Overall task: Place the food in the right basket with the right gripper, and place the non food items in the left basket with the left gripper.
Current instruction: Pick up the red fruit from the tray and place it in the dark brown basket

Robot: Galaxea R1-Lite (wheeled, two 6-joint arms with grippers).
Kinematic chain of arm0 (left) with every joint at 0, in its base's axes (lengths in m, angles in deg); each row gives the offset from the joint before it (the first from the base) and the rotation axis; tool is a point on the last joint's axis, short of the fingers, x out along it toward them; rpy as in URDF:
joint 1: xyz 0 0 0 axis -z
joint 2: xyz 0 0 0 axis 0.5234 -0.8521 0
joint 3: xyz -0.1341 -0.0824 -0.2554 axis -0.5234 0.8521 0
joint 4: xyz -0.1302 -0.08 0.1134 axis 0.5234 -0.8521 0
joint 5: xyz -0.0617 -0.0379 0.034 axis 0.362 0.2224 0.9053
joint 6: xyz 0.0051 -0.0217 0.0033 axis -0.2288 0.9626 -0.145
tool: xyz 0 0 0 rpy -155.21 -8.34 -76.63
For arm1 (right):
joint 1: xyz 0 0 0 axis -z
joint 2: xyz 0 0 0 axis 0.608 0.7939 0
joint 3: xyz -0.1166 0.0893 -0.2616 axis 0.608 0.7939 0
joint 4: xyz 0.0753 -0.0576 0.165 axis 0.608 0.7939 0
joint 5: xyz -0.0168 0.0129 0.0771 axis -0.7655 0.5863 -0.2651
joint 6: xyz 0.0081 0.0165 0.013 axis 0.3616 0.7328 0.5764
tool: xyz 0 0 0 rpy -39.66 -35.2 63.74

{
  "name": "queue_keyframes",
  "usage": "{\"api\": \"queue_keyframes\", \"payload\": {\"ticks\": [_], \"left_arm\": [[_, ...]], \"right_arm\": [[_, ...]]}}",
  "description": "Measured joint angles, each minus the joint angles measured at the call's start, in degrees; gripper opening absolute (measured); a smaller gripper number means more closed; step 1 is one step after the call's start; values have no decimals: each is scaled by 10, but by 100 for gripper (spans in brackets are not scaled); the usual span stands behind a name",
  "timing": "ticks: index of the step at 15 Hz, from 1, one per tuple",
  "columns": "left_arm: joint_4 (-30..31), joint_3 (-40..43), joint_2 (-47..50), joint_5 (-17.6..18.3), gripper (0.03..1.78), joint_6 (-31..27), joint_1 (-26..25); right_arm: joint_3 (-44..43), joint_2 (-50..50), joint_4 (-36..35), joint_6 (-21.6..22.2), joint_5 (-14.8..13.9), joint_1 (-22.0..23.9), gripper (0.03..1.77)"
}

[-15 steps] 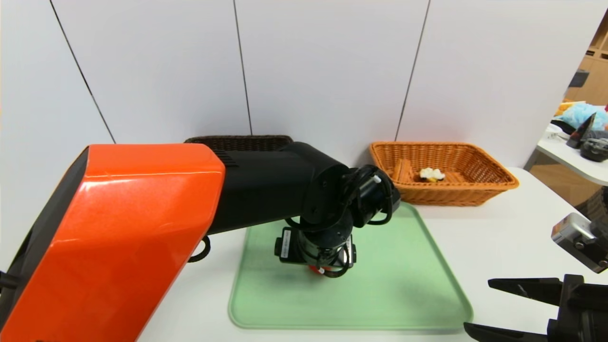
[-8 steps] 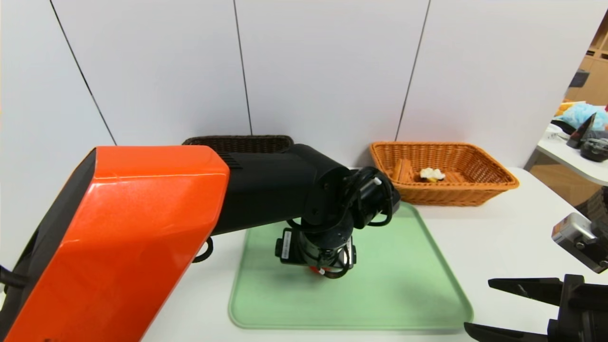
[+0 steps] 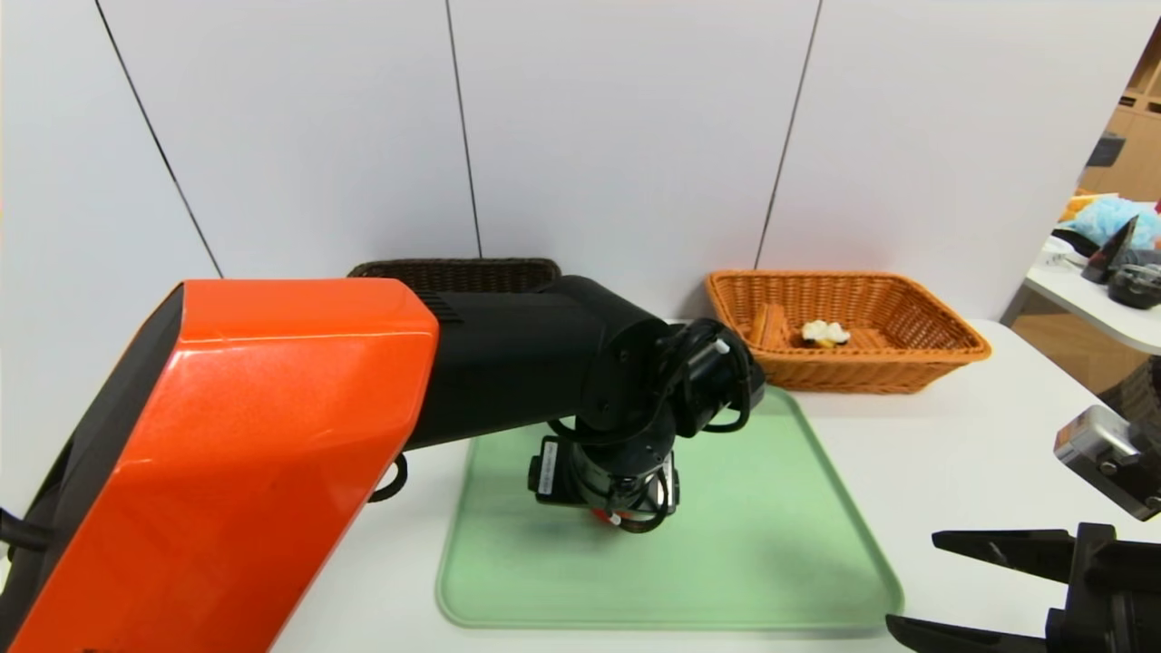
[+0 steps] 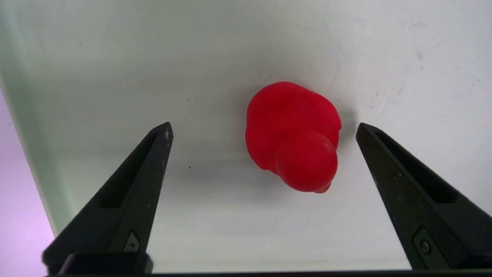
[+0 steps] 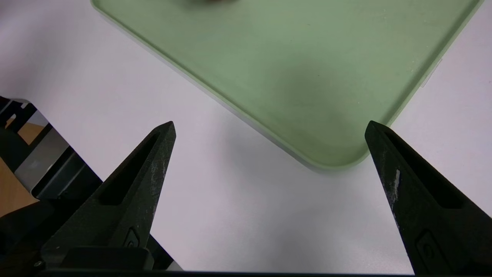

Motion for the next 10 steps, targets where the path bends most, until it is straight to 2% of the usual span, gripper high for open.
{"api": "queue_keyframes", "payload": {"ticks": [2,5,7,10], "left_arm": [[0,0,0,0,121,-1,0],[1,0,0,-1,85,-1,0],[2,0,0,0,71,-2,0],[2,0,1,0,67,-1,0]], "right_arm": [[0,0,0,0,0,0,170],[-1,0,0,0,0,0,170],[-1,0,-1,0,0,0,170],[-2,0,0,0,0,0,170]]}}
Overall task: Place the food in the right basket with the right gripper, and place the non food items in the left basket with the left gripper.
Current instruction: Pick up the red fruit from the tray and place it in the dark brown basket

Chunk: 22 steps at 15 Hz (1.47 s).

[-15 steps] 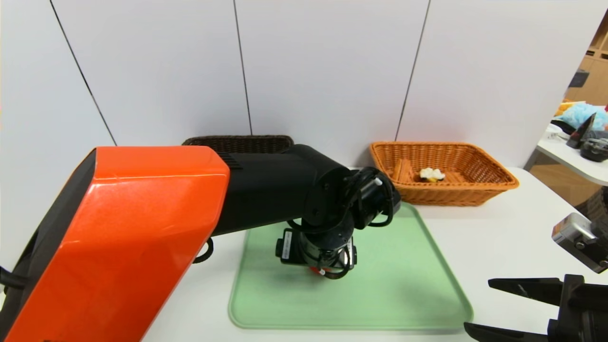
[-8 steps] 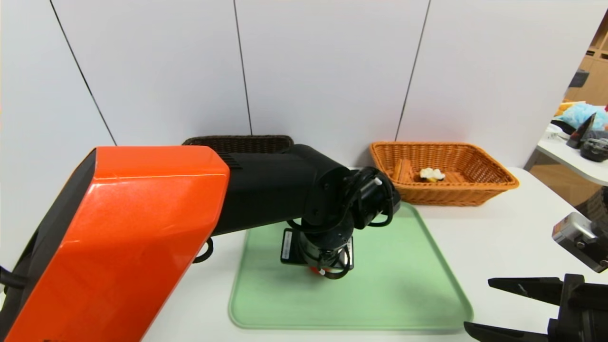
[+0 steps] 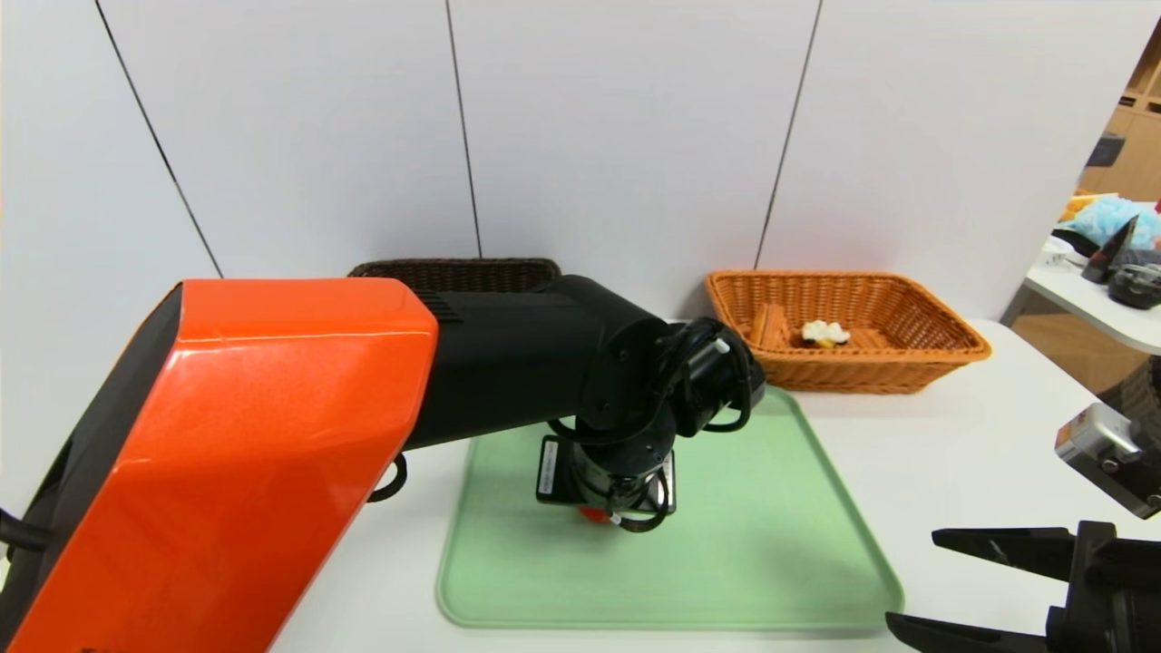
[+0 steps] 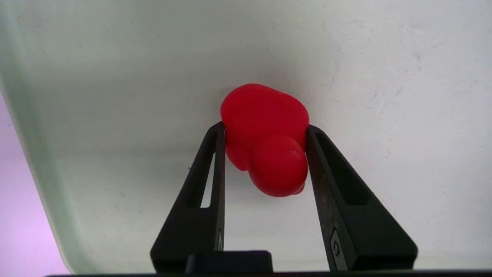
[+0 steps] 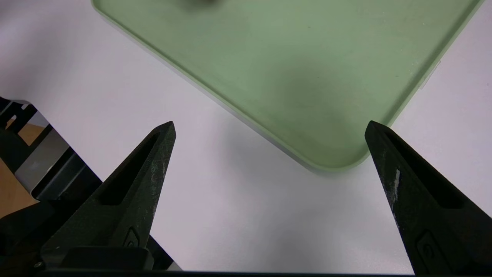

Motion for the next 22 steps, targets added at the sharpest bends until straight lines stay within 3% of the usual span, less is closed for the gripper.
{"api": "queue_keyframes", "payload": {"ticks": [5,10,19,22], "left_arm": [[-1,0,30,-1,60,1,-10],[-2,0,78,-1,57,-7,-58],[71,0,175,25,54,-82,-215],[131,0,170,46,51,-111,-274]], "right_arm": [[2,0,0,0,0,0,170],[3,-4,1,0,0,0,170],[7,-6,1,0,0,0,170],[13,-6,0,0,1,0,170]]}}
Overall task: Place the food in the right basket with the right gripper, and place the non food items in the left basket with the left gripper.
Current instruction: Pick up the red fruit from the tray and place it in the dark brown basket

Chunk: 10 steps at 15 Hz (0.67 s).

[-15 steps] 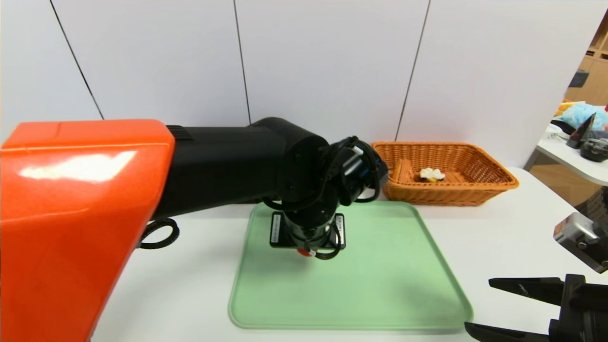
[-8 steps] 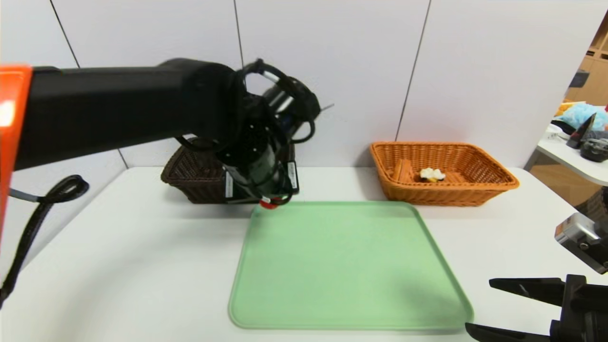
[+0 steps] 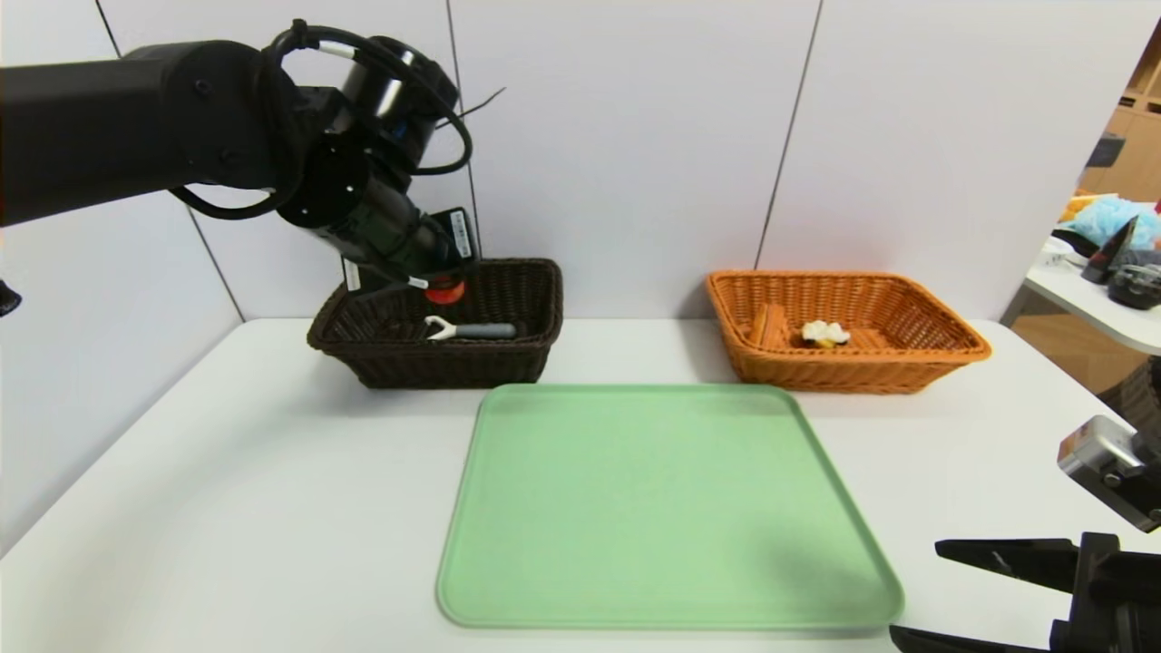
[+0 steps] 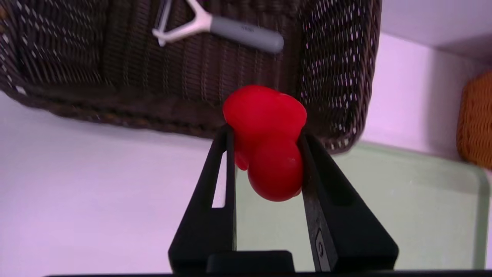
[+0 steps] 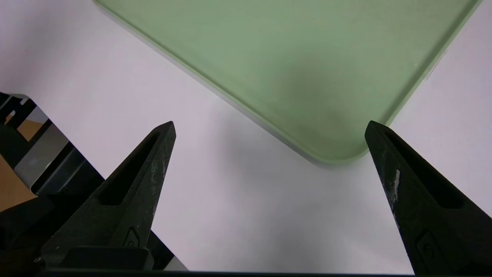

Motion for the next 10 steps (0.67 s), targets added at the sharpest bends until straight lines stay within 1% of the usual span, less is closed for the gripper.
{"api": "queue_keyframes", "payload": {"ticks": [3,4,7,10], "left_arm": [[59,0,-29,4,51,-21,-39],[70,0,-40,9,51,-23,-48],[97,0,-69,47,49,-23,-73],[106,0,-91,50,49,-22,-80]], "right_arm": [[0,1,-2,0,0,0,170],[-1,1,-3,0,0,0,170],[-1,2,-3,0,0,0,170],[-1,2,-3,0,0,0,170]]}}
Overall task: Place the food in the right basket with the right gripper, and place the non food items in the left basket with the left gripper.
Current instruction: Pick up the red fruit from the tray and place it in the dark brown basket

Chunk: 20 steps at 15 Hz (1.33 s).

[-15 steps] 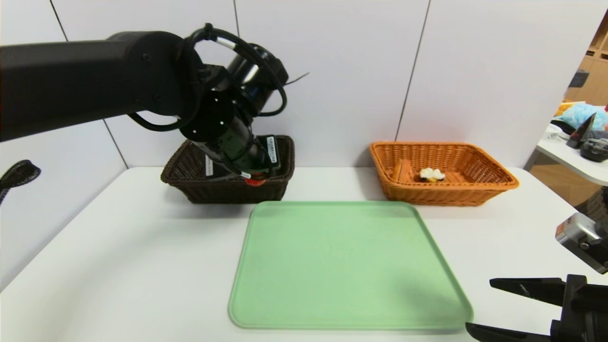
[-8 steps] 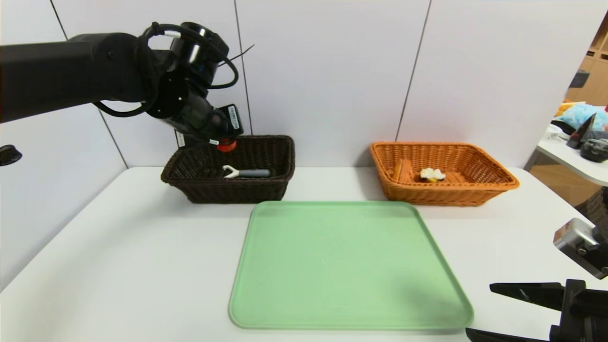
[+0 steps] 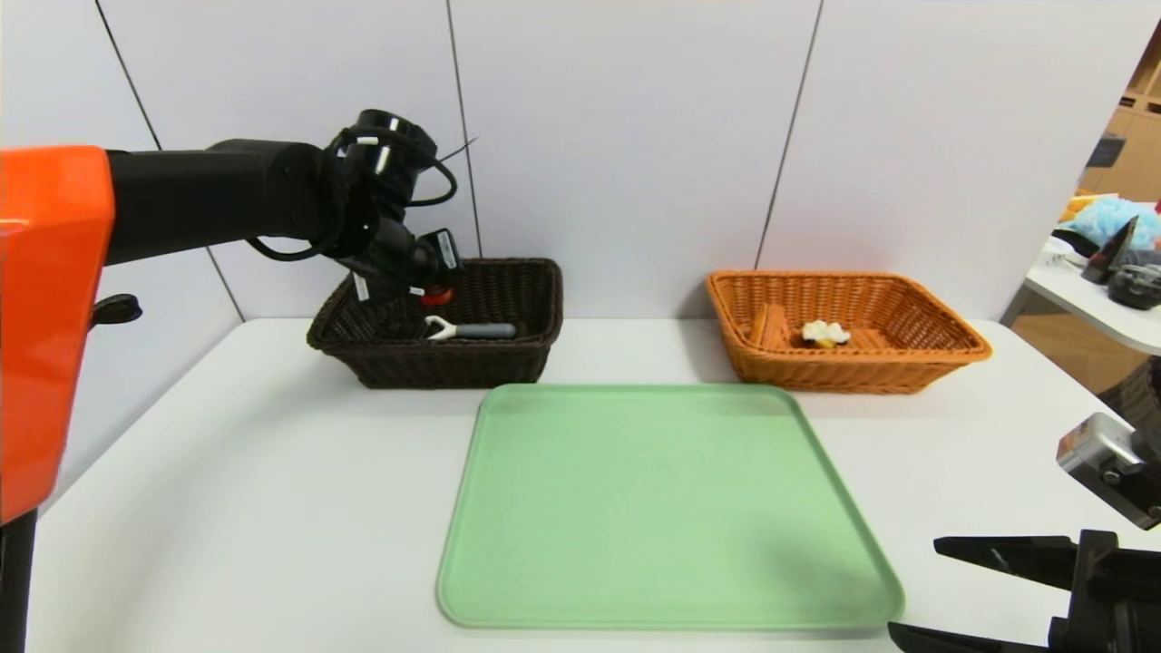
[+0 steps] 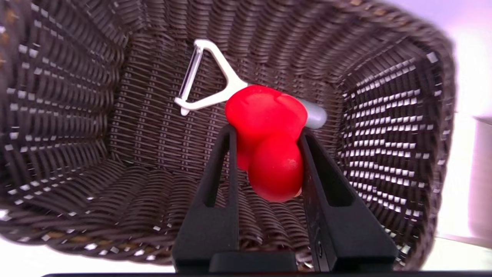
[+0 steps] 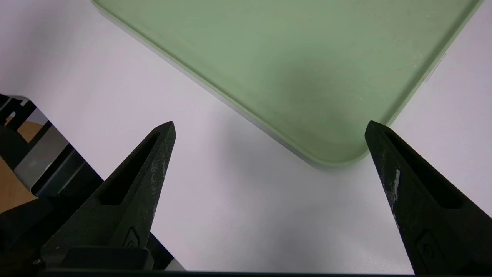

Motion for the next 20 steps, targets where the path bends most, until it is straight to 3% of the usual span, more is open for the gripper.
{"api": "queue_keyframes", "payload": {"ticks": [18,19,20], "left_arm": [[8,0,-66,0,45,0,-1],[8,0,-66,0,49,0,-1],[8,0,-66,1,64,-1,-1]], "right_arm": [[0,2,0,1,-1,1,170],[0,2,1,1,-1,2,170],[0,2,1,1,-1,2,170]]}}
